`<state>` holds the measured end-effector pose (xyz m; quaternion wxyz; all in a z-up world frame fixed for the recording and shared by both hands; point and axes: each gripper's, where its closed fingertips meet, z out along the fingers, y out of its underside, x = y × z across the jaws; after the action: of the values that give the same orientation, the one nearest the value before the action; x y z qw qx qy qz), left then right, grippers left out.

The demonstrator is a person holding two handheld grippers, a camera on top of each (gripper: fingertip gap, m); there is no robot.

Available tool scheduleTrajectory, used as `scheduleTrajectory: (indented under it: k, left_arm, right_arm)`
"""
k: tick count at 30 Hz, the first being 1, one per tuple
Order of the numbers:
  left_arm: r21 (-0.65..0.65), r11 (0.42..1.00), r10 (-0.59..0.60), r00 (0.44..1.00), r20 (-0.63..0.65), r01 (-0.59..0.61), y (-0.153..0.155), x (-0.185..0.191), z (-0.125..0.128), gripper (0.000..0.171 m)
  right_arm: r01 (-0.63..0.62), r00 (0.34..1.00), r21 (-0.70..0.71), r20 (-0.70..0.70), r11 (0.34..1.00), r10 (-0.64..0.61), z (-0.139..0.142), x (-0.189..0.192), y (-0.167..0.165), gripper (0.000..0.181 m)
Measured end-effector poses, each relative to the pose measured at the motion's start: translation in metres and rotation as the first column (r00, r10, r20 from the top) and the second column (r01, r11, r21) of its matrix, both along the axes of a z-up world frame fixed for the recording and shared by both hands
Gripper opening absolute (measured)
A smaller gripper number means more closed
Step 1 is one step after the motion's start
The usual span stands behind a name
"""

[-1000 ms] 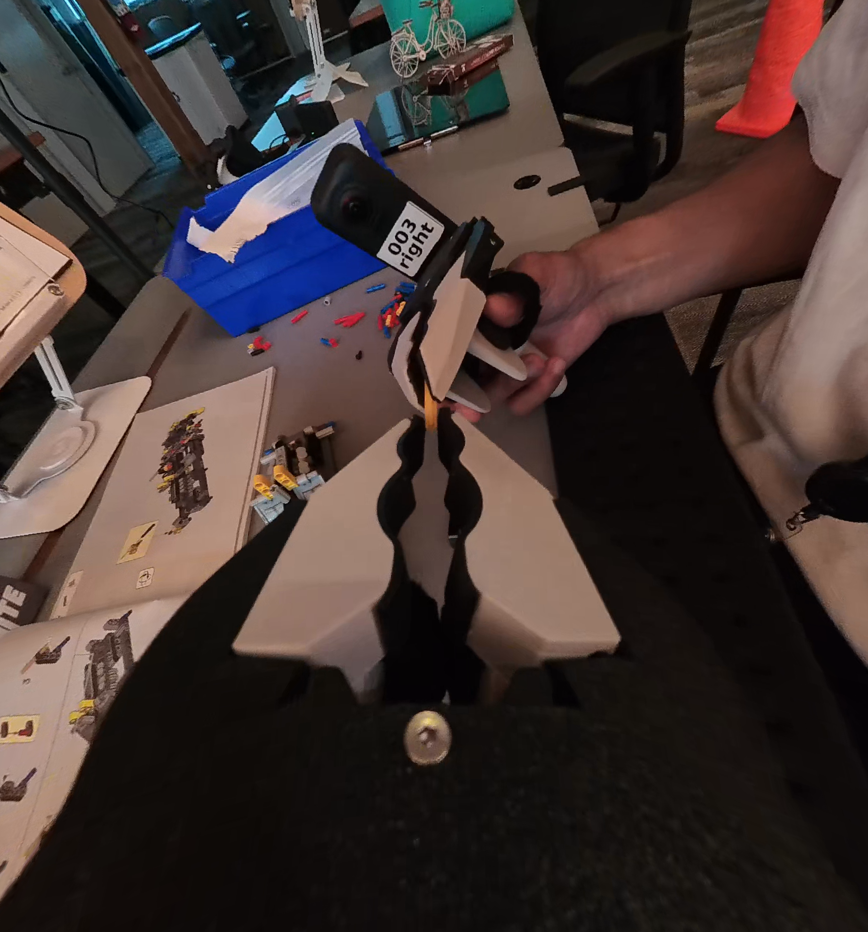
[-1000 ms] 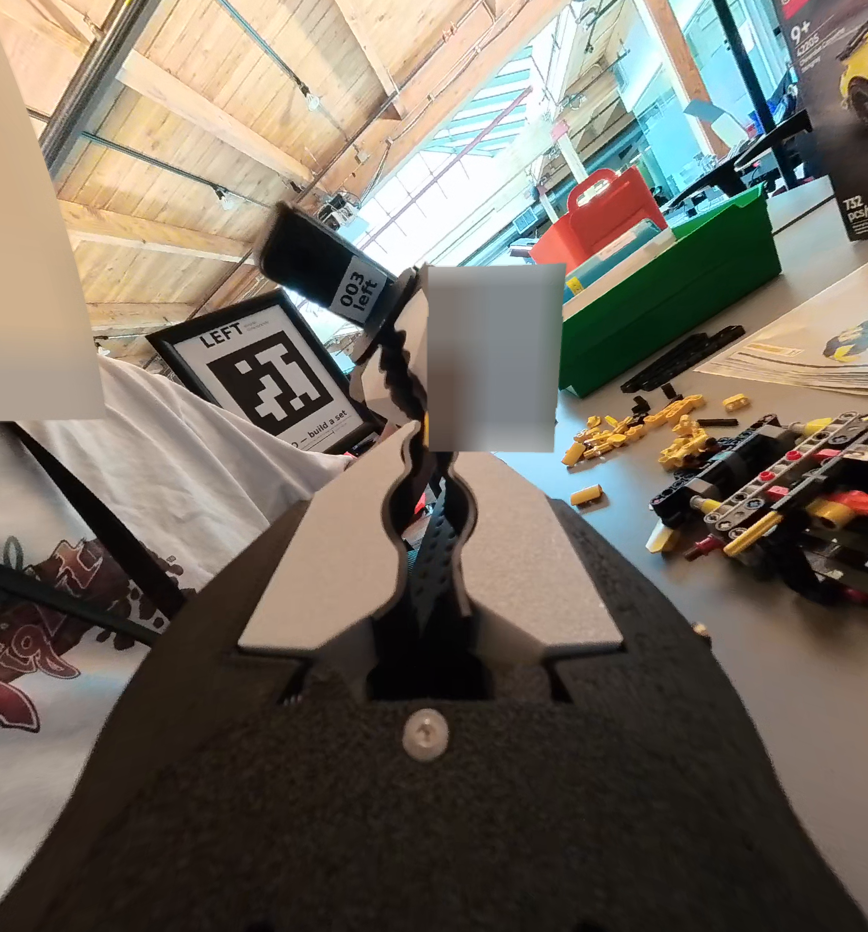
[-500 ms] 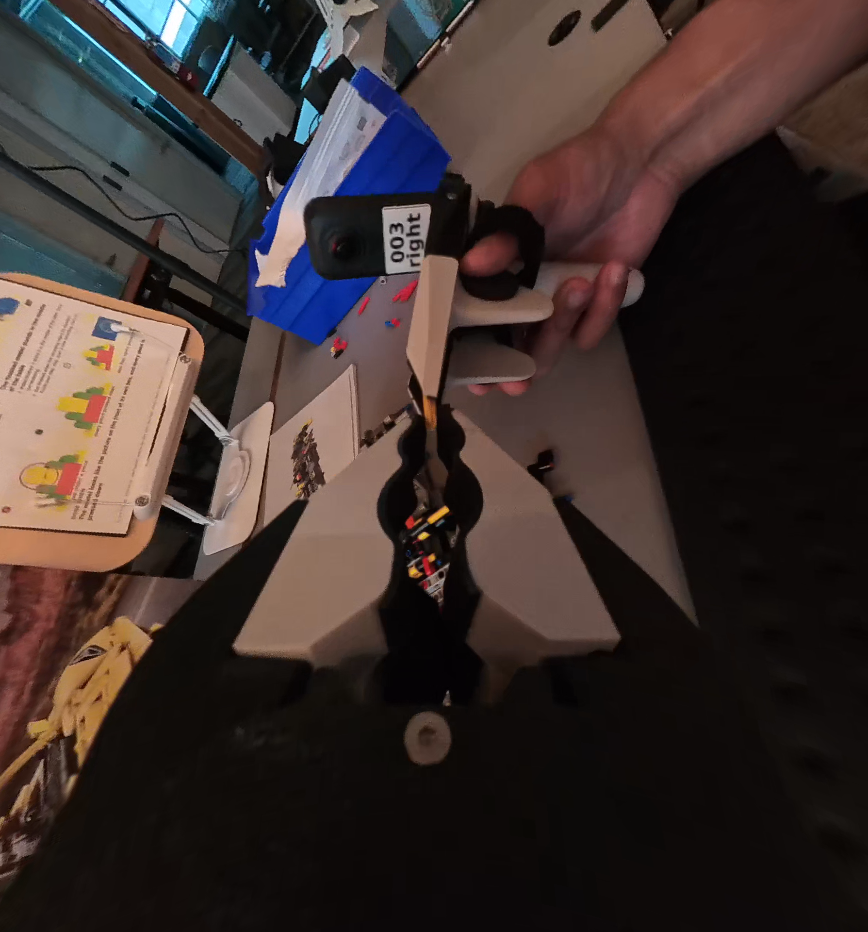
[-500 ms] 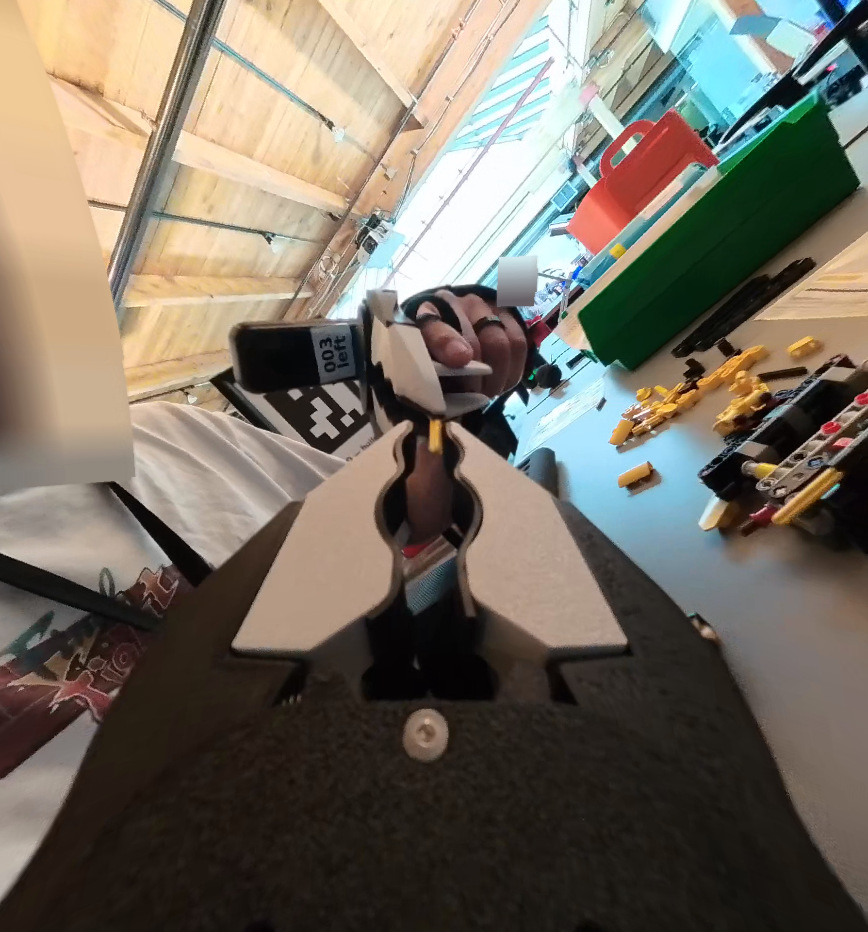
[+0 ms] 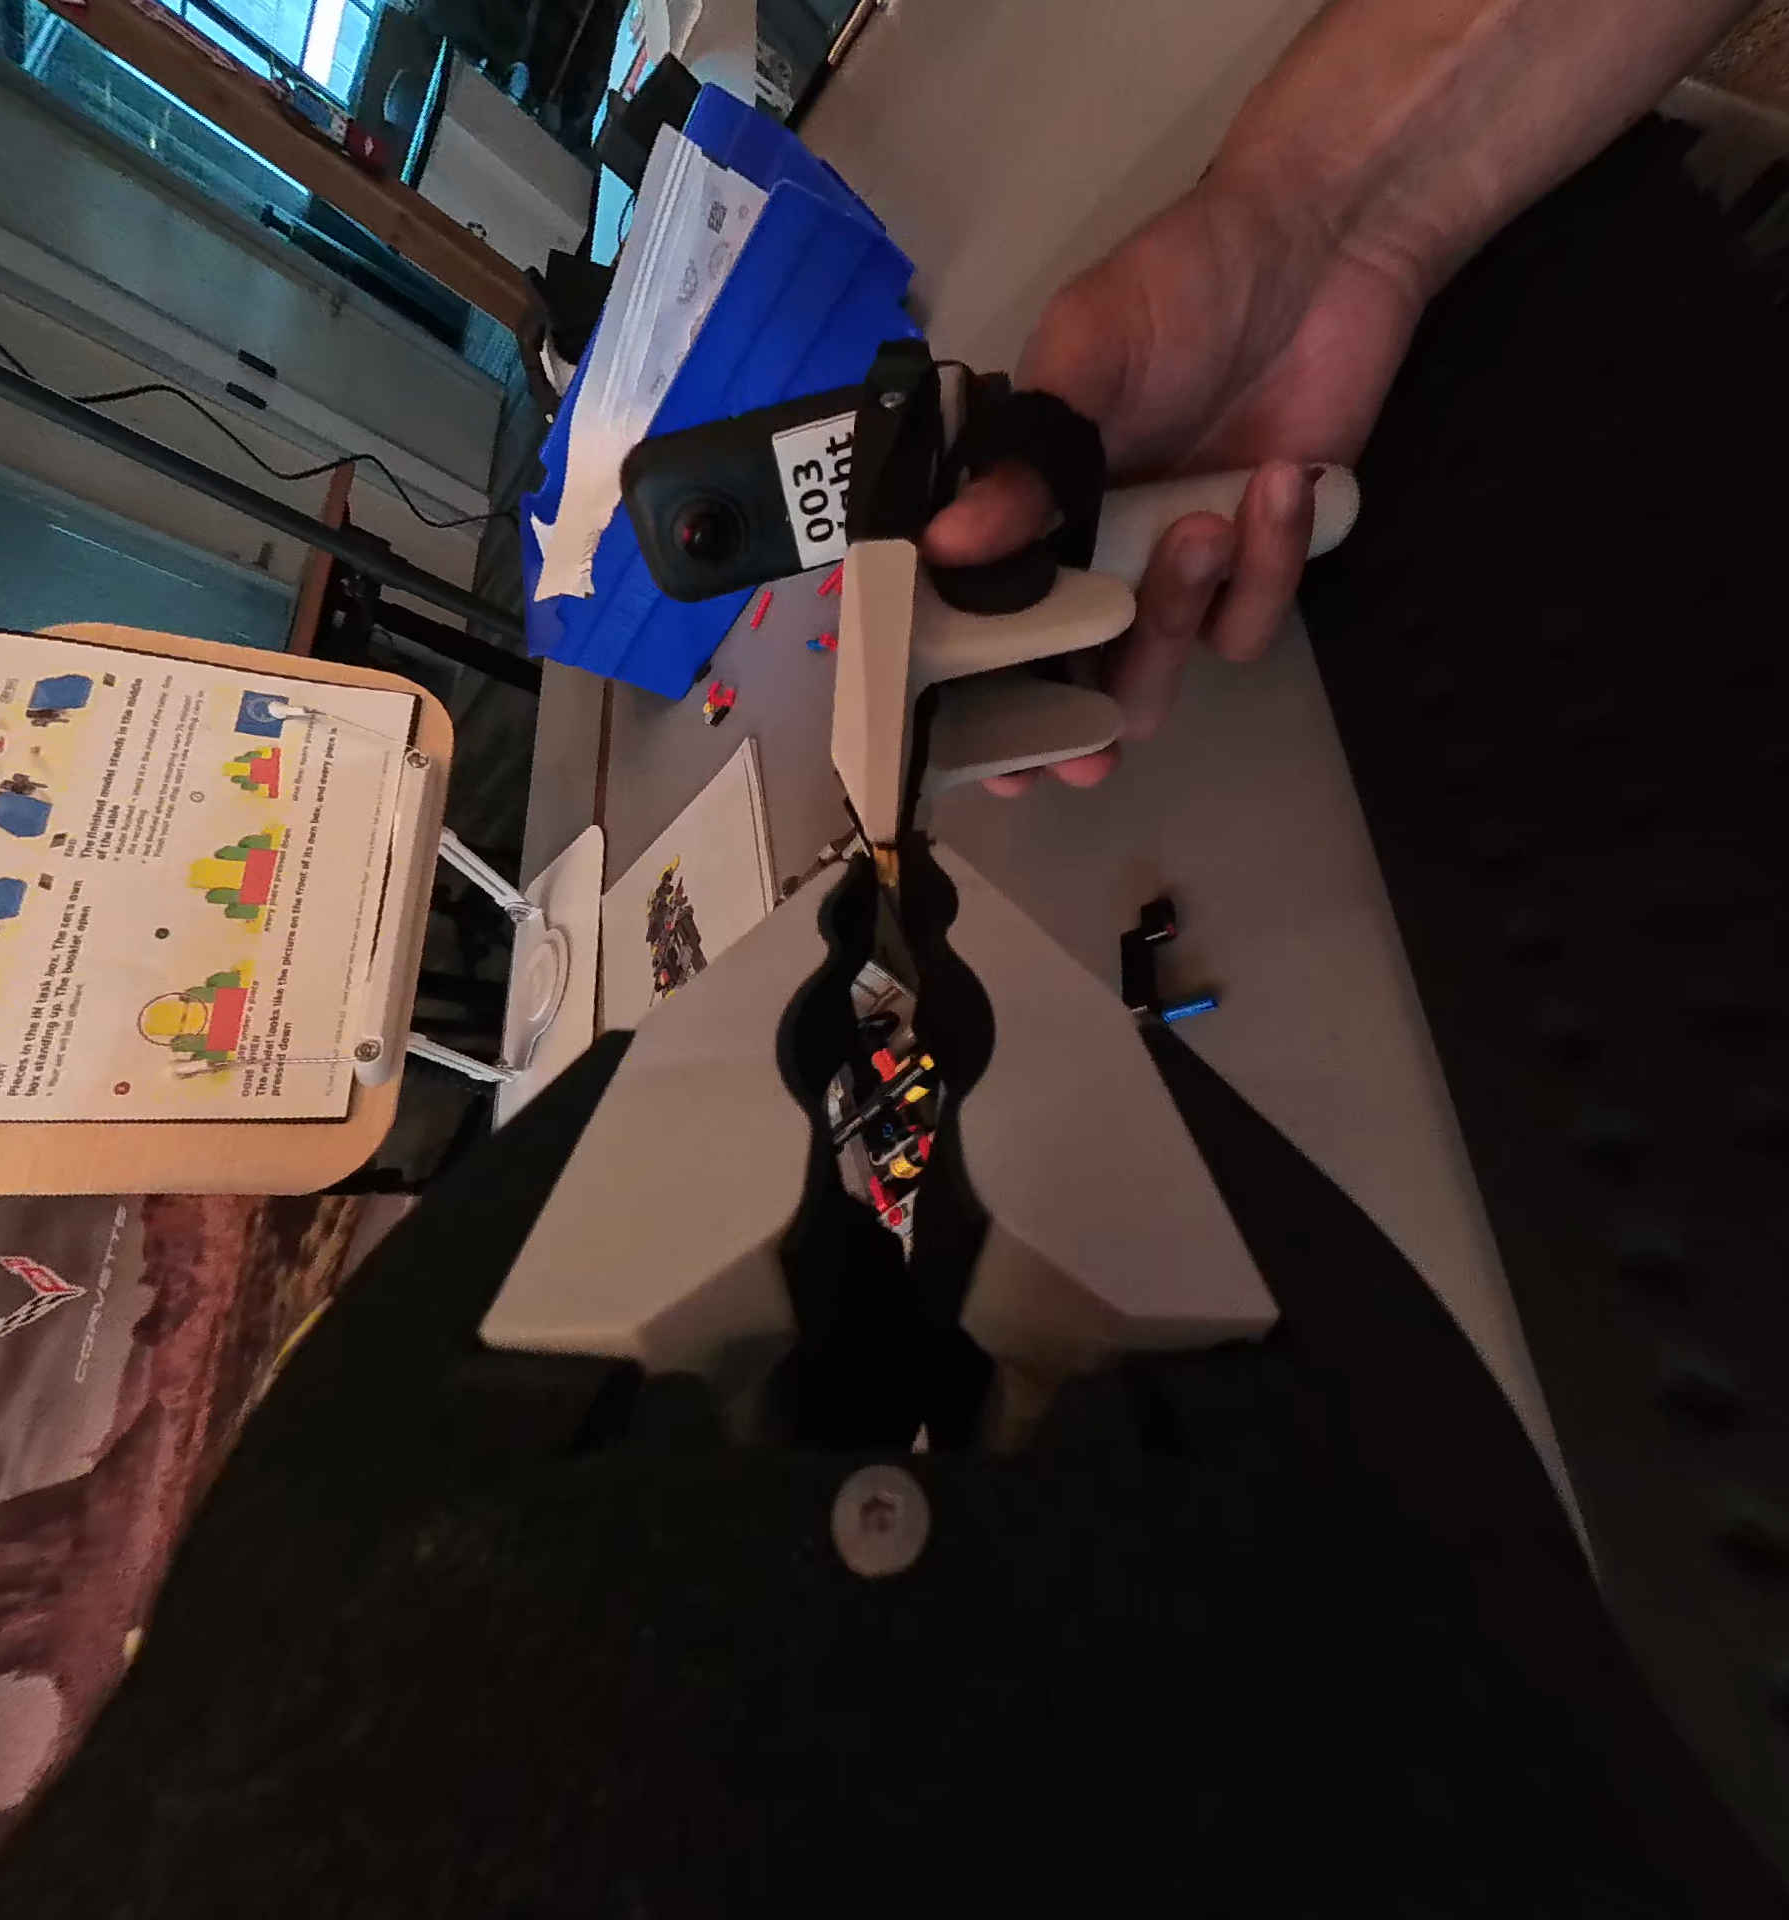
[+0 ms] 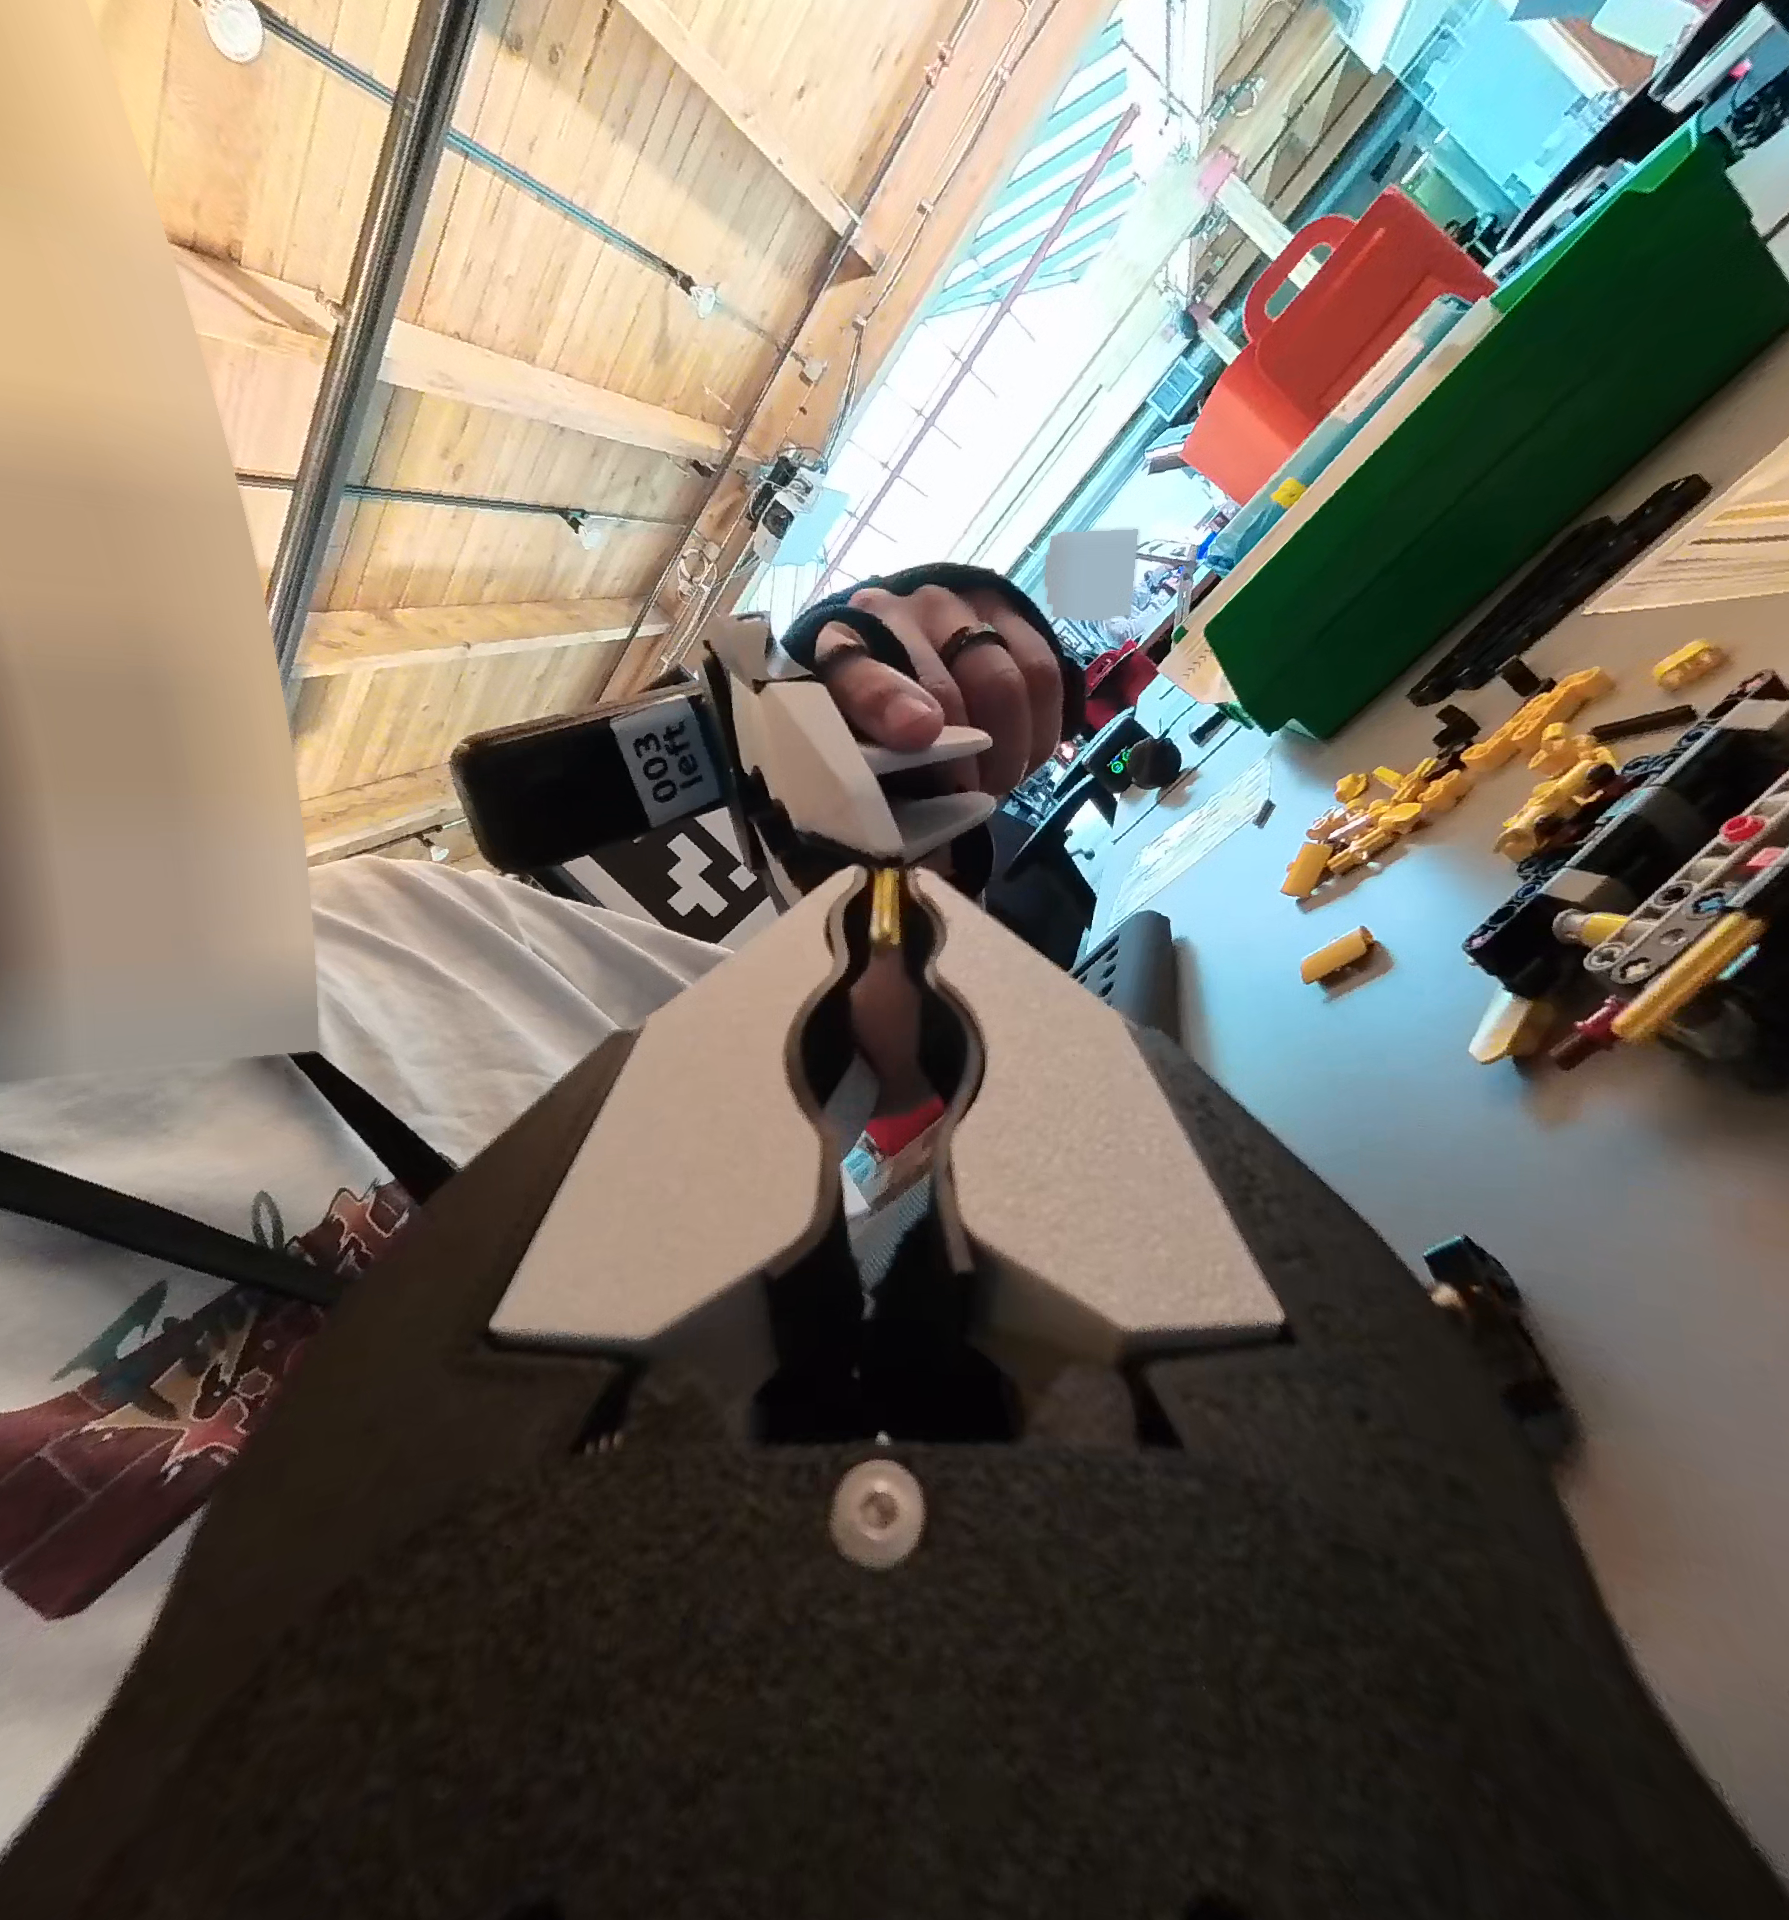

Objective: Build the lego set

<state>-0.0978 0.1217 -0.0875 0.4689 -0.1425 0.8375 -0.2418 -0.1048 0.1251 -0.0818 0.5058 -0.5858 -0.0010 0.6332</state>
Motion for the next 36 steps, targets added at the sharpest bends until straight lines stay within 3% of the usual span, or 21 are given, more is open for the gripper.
scheduleTrajectory:
  k: [5,7,8,11,14,18,25,31,34,36]
  left_arm:
    - [-0.158,0.983,0.066,0.988,-0.141,-0.088,0.005,0.005,-0.013,0.004]
    - [-0.291,0.931,0.125,0.942,-0.310,-0.220,0.013,0.008,-0.033,0.011]
    - [-0.313,0.907,0.129,0.894,-0.430,-0.281,0.013,0.006,-0.051,0.015]
    - [-0.248,0.905,0.124,0.772,-0.623,-0.345,0.010,0.002,-0.095,0.022]
    - [-0.176,0.911,0.148,0.693,-0.705,-0.373,0.010,0.007,-0.117,0.023]
    - [-0.104,0.928,0.164,0.641,-0.750,-0.359,0.010,0.013,-0.125,0.024]
    - [-0.034,0.957,0.154,0.604,-0.782,-0.289,0.001,0.020,-0.133,0.021]
    - [-0.005,0.966,0.156,0.594,-0.789,-0.259,-0.002,0.023,-0.137,0.014]
    - [-0.052,0.958,0.146,0.636,-0.758,-0.282,-0.002,0.027,-0.132,0.013]
    - [-0.202,0.914,0.125,0.717,-0.685,-0.353,-0.005,0.042,-0.114,0.013]
  right_arm:
    - [0.102,0.986,-0.008,0.136,0.995,-0.100,-0.007,0.014,0.001,0.002]
    - [0.247,0.941,0.017,0.233,0.969,-0.244,-0.006,0.042,-0.003,0.003]
    - [0.332,0.893,0.024,0.316,0.943,-0.322,-0.010,0.058,-0.006,0.003]
    - [0.524,0.724,0.102,0.470,0.846,-0.505,-0.016,0.090,-0.021,0.003]
    - [0.591,0.646,0.187,0.472,0.784,-0.600,-0.016,0.094,-0.034,0.003]
    - [0.621,0.578,0.289,0.460,0.729,-0.675,-0.004,0.097,-0.042,0.003]
    - [0.590,0.647,0.259,0.415,0.764,-0.640,-0.004,0.094,-0.044,0.003]
    - [0.589,0.662,0.255,0.392,0.767,-0.639,-0.002,0.095,-0.047,0.003]
    - [0.592,0.662,0.255,0.388,0.765,-0.641,-0.001,0.096,-0.047,0.003]
    - [0.594,0.658,0.258,0.388,0.762,-0.645,-0.001,0.096,-0.048,0.003]
